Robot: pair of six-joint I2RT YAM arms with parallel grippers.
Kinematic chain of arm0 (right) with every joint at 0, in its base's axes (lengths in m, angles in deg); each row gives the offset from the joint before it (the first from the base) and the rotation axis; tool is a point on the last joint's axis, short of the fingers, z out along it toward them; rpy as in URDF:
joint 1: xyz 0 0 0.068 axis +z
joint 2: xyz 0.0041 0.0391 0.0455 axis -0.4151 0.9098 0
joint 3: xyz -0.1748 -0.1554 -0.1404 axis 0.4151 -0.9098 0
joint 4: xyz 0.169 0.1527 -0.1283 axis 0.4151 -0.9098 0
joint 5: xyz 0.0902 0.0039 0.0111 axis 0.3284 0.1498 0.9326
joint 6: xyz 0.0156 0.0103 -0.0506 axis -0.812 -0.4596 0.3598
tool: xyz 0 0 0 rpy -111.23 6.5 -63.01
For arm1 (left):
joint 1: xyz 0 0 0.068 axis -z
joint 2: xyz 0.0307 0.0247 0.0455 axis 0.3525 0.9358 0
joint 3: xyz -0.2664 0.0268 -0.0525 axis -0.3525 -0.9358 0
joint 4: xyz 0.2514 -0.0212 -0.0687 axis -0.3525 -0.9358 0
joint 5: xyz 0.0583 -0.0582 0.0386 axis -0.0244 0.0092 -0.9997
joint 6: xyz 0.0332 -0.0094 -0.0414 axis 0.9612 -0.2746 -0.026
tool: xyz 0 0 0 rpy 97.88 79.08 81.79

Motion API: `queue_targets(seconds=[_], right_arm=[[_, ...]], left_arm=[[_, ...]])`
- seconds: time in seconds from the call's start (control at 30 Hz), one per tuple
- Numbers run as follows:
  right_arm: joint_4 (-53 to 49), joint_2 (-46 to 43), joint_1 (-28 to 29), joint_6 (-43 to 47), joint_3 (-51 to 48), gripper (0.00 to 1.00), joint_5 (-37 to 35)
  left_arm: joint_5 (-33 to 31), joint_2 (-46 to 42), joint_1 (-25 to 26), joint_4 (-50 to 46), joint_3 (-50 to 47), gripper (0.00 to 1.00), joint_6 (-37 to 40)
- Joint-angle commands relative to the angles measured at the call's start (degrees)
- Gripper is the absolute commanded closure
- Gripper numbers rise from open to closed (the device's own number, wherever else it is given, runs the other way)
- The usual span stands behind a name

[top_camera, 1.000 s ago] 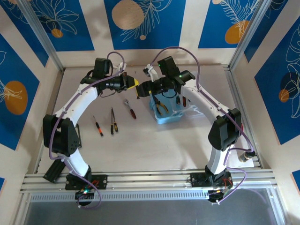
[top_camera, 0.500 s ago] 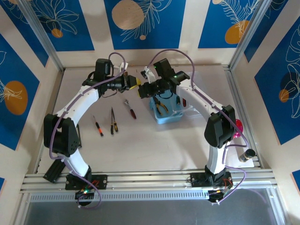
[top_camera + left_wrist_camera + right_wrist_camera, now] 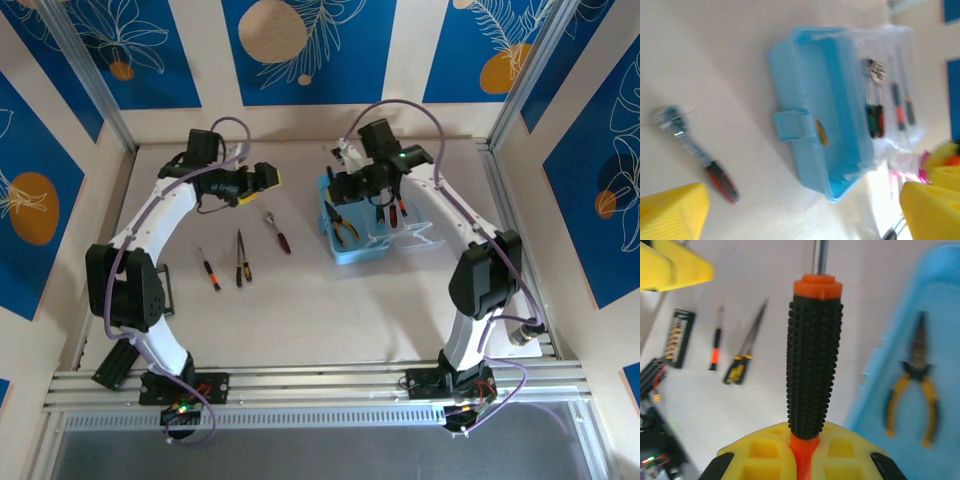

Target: Pack the tool kit

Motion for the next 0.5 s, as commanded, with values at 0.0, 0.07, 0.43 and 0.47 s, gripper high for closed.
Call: queue_targets(seconds=[0.0, 0.07, 0.43, 0.47], right_arm=[[-8.33, -3.06, -3.44, 6.38, -0.93, 1.0, -9.88], [-11.41, -2.17, -6.19, 7.62, -0.51, 1.0, -15.67], [-15.05, 2.12, -13.47, 12.6, 1.36, 1.0, -31.94], [-14.91, 2.59, -13.49, 13.0, 1.4, 1.0, -31.95]], left_arm=[[-10.99, -0.14, -1.43, -9.89, 2.42, 0.0, 6.71], [-16.98, 0.03, -1.74, -13.02, 2.55, 0.0, 8.79], [-26.07, 0.07, -3.21, -16.13, -2.02, 0.0, 11.53], [-25.91, 0.04, -3.18, -15.85, -2.45, 0.0, 11.44]])
